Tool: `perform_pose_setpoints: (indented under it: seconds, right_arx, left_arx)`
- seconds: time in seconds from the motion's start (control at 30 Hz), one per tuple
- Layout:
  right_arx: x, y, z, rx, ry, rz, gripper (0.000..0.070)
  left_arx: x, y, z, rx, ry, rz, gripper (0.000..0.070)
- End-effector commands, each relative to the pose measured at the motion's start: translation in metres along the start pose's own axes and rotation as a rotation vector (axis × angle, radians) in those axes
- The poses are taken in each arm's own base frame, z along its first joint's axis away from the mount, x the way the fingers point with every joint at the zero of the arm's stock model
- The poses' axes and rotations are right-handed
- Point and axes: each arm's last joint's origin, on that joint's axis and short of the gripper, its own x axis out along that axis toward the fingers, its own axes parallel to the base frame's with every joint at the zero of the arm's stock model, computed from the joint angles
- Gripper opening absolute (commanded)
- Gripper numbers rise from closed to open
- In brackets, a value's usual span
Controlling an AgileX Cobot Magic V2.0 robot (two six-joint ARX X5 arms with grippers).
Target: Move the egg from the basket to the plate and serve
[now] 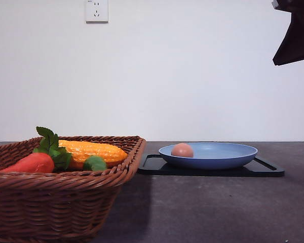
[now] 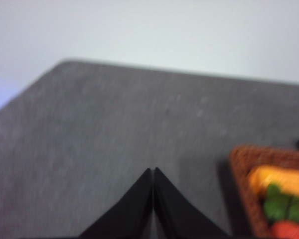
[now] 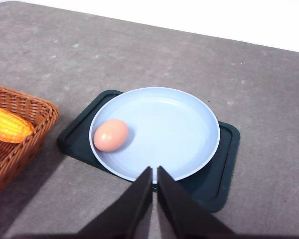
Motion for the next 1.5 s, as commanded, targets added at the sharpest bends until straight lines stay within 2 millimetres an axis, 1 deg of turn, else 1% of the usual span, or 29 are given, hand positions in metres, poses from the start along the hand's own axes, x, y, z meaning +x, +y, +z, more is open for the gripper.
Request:
perform_pose_setpoints:
  seconds: [0.0,0.13,0.33,0.5,1.47]
  right_arx:
    - [0.000,0.001,0.004,0.013,-0.017,0.003,0.0000]
    - [0.000,0.001,0.004,0.013,-0.018,0.004,0.0000]
    - [0.000,0.001,0.004,0.013,-0.017,0.003,0.0000]
    - [0.000,0.001,0.004,0.013,-0.017,0.004,0.0000]
    - [0.000,0.001,0.004,0.012,-0.017,0.003,0.0000]
  left_arx:
    - [0.004,0.001,-0.008,-0.019,0.007,0.000,0.0000]
    - [0.011,0.002,-0.023,-0.013,0.039,0.006,0.0000]
    - [0.021,0.003,-0.036,-0.001,-0.003,0.001,0.0000]
    - [0.025,0.004,-0.046,-0.009,0.008,0.002,0.0000]
    - [0.025,0.004,-0.046,-0.009,0.004,0.001,0.0000]
